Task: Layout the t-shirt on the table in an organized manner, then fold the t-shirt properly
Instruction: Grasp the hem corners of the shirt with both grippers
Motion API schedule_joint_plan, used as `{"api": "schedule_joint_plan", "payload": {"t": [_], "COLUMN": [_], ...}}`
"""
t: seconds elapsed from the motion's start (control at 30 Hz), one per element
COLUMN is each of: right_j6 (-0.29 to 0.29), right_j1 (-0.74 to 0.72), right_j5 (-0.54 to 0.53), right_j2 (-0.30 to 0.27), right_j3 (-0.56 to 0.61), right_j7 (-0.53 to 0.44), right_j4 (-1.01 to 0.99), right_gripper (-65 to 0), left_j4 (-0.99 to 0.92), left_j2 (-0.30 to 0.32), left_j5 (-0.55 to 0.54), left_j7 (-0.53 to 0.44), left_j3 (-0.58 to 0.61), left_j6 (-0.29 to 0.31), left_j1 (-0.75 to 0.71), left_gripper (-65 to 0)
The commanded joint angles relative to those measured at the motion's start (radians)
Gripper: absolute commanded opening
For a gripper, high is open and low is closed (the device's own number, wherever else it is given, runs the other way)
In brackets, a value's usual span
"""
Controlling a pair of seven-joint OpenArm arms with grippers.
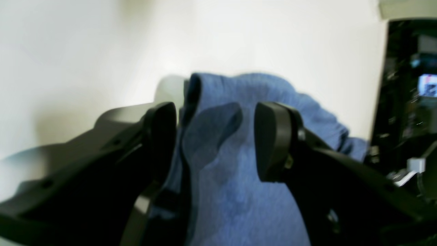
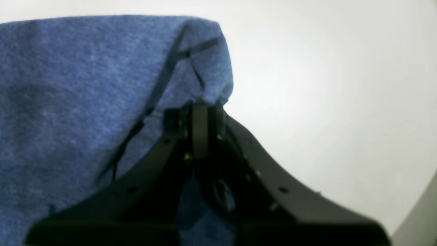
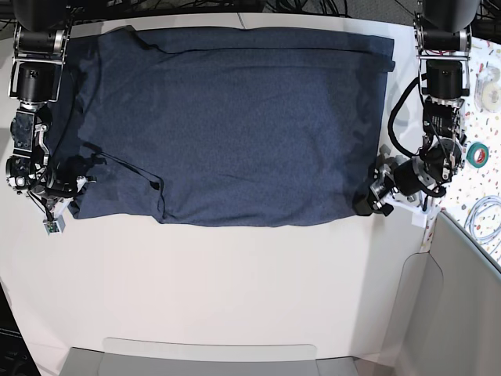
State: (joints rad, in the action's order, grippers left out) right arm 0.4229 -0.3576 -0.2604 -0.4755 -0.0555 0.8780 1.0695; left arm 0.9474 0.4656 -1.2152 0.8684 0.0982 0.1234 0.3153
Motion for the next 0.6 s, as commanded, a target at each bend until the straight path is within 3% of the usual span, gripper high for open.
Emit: {"api": "schedule_joint_plan", "payload": {"t": [0.0, 0.13, 0.27, 0.57], "right_j6": [0.004, 0.004, 0.004, 0.004], "right_j1": [-0.01, -0.01, -0.008, -0.007], "right_j5": [-0.004, -0.004, -0.004, -0.004], "right_j2": [-0.009, -0.009, -0.009, -0.007], "right_j3": [-0.002, -0.004, -0.004, -0.005], "right_j7": [0.016, 0.016, 0.016, 0.016], "right_j4": [0.007, 0.005, 0.004, 0.002], "right_gripper": [-65.0, -65.0, -65.0, -65.0], "left_j4": [-0.015, -0.031, -0.031, -0.031], "left_j2": [0.009, -0.021, -0.051, -0.054], "left_j5": [0.054, 0.054, 0.054, 0.053], "left_j7": [0.015, 0.021, 0.097, 0.128], "left_j3": [0.005, 0.007, -0.002, -0.004], "left_j6": [-0.037, -0.037, -0.035, -0.034], "left_j1": [0.02, 0.023, 0.029, 0.063], "left_gripper": [-29.0, -29.0, -29.0, -29.1]}}
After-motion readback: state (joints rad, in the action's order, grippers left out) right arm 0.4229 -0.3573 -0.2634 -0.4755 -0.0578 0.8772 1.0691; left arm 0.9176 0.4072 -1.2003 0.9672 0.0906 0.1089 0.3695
